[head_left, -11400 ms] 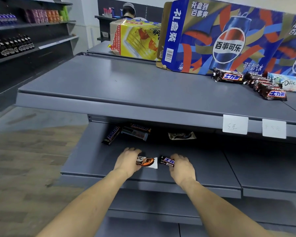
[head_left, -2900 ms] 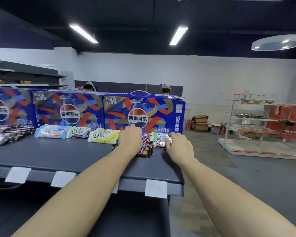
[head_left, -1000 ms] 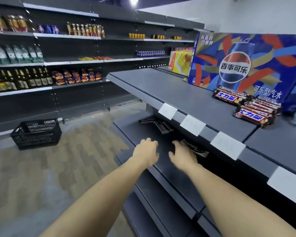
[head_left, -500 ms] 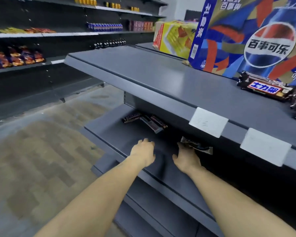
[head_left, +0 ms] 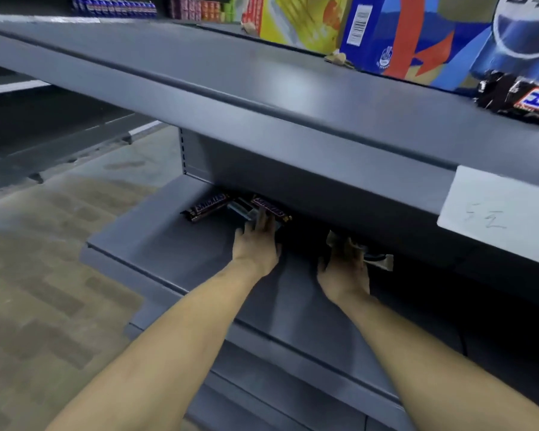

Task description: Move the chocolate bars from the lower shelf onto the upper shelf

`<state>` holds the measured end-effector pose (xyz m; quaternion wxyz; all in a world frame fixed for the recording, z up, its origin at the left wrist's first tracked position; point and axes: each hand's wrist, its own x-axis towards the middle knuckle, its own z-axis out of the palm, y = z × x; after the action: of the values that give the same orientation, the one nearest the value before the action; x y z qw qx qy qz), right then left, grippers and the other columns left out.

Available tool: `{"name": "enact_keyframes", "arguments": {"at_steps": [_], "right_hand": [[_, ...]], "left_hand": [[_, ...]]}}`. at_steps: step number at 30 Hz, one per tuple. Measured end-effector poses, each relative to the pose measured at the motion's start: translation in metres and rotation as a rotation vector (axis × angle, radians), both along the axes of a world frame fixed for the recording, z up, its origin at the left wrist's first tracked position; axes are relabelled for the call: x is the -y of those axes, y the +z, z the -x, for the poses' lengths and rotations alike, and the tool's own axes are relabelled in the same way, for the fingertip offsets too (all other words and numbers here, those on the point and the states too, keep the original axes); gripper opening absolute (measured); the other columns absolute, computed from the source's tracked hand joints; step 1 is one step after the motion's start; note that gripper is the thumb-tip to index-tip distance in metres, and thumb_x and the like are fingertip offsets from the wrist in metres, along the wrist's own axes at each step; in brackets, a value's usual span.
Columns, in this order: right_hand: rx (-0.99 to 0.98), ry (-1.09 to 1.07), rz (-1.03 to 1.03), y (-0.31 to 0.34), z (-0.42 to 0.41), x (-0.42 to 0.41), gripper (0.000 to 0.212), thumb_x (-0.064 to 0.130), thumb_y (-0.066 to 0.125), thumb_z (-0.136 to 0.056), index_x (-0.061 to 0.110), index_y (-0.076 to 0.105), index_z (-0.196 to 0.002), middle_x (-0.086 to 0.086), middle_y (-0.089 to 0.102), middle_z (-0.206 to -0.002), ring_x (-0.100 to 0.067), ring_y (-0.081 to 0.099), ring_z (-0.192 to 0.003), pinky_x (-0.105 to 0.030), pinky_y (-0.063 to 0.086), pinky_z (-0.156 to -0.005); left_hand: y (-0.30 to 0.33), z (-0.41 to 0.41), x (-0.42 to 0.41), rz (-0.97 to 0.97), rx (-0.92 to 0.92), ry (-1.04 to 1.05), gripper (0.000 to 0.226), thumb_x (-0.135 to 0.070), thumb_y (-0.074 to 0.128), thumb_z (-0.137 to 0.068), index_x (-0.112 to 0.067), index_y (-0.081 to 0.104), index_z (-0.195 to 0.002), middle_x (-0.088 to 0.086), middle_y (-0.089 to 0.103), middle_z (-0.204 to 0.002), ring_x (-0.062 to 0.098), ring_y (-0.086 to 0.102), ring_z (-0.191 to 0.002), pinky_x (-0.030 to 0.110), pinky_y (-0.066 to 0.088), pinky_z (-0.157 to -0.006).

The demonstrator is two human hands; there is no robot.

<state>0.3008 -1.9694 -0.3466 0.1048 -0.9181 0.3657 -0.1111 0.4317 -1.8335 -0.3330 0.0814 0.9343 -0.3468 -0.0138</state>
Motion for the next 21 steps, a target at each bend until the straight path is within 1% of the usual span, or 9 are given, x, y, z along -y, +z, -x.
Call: {"name": "enact_keyframes", "arguments": {"at_steps": [2, 4, 6, 9, 11, 14, 17, 19, 21], "right_hand": [[0.023, 0.007, 0.030, -0.001, -0.004, -0.001, 0.048, 0.033, 0.041, -0.098, 0.015, 0.042, -0.142, -0.008, 0.038, -0.149, -0.031, 0.032, -0.135, -0.041, 0.035, -0.107], [0.017, 0.038, 0.092, 0.002, -0.005, -0.003, 0.041, 0.024, 0.045, -0.096, 0.020, 0.050, -0.137, -0.004, 0.046, -0.141, -0.030, 0.036, -0.129, -0.038, 0.035, -0.106], [-0.015, 0.088, 0.152, 0.006, -0.004, -0.009, 0.045, 0.017, 0.047, -0.092, 0.027, 0.054, -0.135, -0.001, 0.049, -0.136, -0.028, 0.038, -0.124, -0.036, 0.035, -0.105], [-0.022, 0.131, 0.103, 0.010, -0.005, -0.022, 0.052, 0.010, 0.049, -0.088, 0.031, 0.056, -0.135, -0.004, 0.049, -0.131, -0.030, 0.043, -0.117, -0.038, 0.041, -0.099], [-0.025, 0.145, 0.034, 0.010, -0.006, -0.032, 0.053, 0.008, 0.051, -0.087, 0.031, 0.057, -0.134, -0.003, 0.048, -0.132, -0.030, 0.046, -0.116, -0.039, 0.046, -0.095], [0.017, 0.213, -0.023, 0.013, -0.002, -0.045, 0.050, 0.004, 0.056, -0.085, 0.032, 0.061, -0.127, -0.001, 0.051, -0.125, -0.027, 0.050, -0.112, -0.036, 0.048, -0.090], [0.089, 0.227, -0.138, 0.017, 0.012, -0.055, 0.046, 0.011, 0.062, -0.087, 0.022, 0.057, -0.132, -0.005, 0.052, -0.126, -0.028, 0.051, -0.114, -0.035, 0.046, -0.094], [0.121, 0.082, -0.220, 0.016, 0.027, -0.062, 0.053, 0.021, 0.067, -0.087, 0.015, 0.051, -0.138, -0.008, 0.047, -0.132, -0.028, 0.048, -0.119, -0.036, 0.045, -0.099], [0.075, -0.062, -0.202, 0.012, 0.043, -0.068, 0.051, 0.035, 0.067, -0.088, 0.015, 0.055, -0.134, -0.008, 0.046, -0.133, -0.028, 0.044, -0.119, -0.037, 0.044, -0.098]], "left_hand": [[-0.004, -0.007, 0.005, 0.014, 0.029, 0.007, 0.062, -0.044, 0.038, -0.098, -0.018, 0.022, -0.152, 0.006, 0.015, -0.159, 0.033, 0.021, -0.139, 0.044, 0.028, -0.109], [-0.005, -0.002, 0.009, -0.002, 0.122, -0.030, 0.052, -0.039, 0.040, -0.098, -0.019, 0.036, -0.145, 0.006, 0.032, -0.150, 0.031, 0.026, -0.133, 0.042, 0.030, -0.107], [-0.003, 0.008, 0.011, -0.001, 0.172, -0.076, 0.043, -0.033, 0.045, -0.096, -0.019, 0.049, -0.137, 0.006, 0.042, -0.139, 0.030, 0.036, -0.123, 0.040, 0.033, -0.102], [0.006, 0.020, 0.004, 0.017, 0.127, -0.109, 0.036, -0.033, 0.050, -0.095, -0.020, 0.059, -0.127, 0.008, 0.044, -0.131, 0.031, 0.044, -0.112, 0.041, 0.036, -0.096], [0.006, 0.024, -0.009, 0.040, 0.061, -0.137, 0.033, -0.032, 0.051, -0.095, -0.024, 0.060, -0.126, 0.008, 0.042, -0.131, 0.031, 0.042, -0.112, 0.041, 0.036, -0.097], [0.010, 0.025, -0.032, 0.091, -0.086, -0.169, 0.034, -0.025, 0.052, -0.095, -0.032, 0.057, -0.128, 0.006, 0.041, -0.129, 0.028, 0.038, -0.114, 0.038, 0.038, -0.093], [0.015, 0.023, -0.051, 0.068, -0.089, -0.213, 0.036, -0.022, 0.053, -0.095, -0.031, 0.055, -0.130, 0.004, 0.044, -0.125, 0.027, 0.039, -0.114, 0.037, 0.040, -0.092], [0.016, 0.024, -0.059, 0.057, -0.083, -0.244, 0.035, -0.019, 0.052, -0.095, -0.028, 0.055, -0.129, 0.003, 0.047, -0.123, 0.027, 0.041, -0.112, 0.037, 0.042, -0.090], [0.020, 0.028, -0.064, 0.058, -0.079, -0.253, 0.030, -0.016, 0.048, -0.097, -0.022, 0.053, -0.126, 0.003, 0.053, -0.120, 0.026, 0.046, -0.110, 0.037, 0.043, -0.089]]}}
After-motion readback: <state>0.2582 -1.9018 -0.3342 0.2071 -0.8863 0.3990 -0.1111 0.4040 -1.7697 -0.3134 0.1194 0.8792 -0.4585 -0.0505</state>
